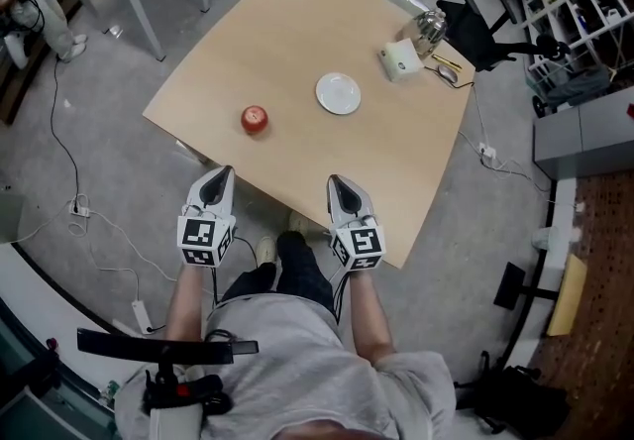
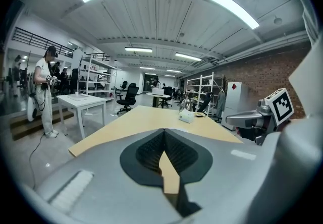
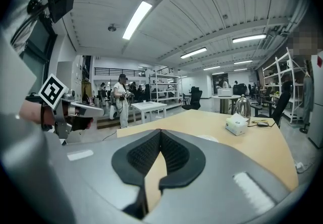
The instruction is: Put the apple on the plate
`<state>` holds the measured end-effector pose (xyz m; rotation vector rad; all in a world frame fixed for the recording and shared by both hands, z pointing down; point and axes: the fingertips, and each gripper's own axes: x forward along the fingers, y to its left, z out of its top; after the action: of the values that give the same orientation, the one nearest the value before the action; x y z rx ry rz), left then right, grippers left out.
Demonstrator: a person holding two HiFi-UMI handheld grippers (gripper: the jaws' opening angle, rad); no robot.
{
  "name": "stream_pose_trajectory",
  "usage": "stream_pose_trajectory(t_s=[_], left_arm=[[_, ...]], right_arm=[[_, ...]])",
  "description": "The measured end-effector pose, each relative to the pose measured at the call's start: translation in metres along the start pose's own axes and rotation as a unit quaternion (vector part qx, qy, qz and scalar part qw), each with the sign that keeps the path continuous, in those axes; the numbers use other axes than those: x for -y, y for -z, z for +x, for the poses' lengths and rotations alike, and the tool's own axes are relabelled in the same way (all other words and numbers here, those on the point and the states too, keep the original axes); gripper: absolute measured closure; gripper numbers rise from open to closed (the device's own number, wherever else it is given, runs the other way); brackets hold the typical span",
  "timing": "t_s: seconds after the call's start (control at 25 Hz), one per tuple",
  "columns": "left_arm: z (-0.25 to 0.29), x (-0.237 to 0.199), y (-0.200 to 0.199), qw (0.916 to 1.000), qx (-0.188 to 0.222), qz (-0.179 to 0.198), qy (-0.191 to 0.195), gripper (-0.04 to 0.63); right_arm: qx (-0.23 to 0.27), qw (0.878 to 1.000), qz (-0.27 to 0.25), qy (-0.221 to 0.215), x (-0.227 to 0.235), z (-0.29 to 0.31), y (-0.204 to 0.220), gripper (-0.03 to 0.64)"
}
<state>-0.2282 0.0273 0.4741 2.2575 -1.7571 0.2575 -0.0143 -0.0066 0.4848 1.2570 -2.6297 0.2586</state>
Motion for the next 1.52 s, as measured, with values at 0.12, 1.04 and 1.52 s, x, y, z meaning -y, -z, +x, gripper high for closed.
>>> stream_pose_trajectory(t_s=[0.12, 1.04, 1.52], left_arm=[[0.001, -0.002, -0.004, 1.0000, -0.002, 0.000, -0.001, 0.575], [0.117, -0.032, 0.031, 0.9984, -0.046, -0.006, -0.033, 0.575], [0.179, -0.043, 0.075, 0.9955, -0.081, -0.030, -0.041, 0.575]], right_arm=[[-0.001, 1.000, 0.002, -0.006, -0.001, 0.004, -0.003, 0.611], [-0.036, 0.998, 0.012, -0.043, 0.068, 0.097, 0.022, 0.611], [-0.048, 0.998, 0.032, -0.039, 0.109, 0.125, 0.055, 0.611]])
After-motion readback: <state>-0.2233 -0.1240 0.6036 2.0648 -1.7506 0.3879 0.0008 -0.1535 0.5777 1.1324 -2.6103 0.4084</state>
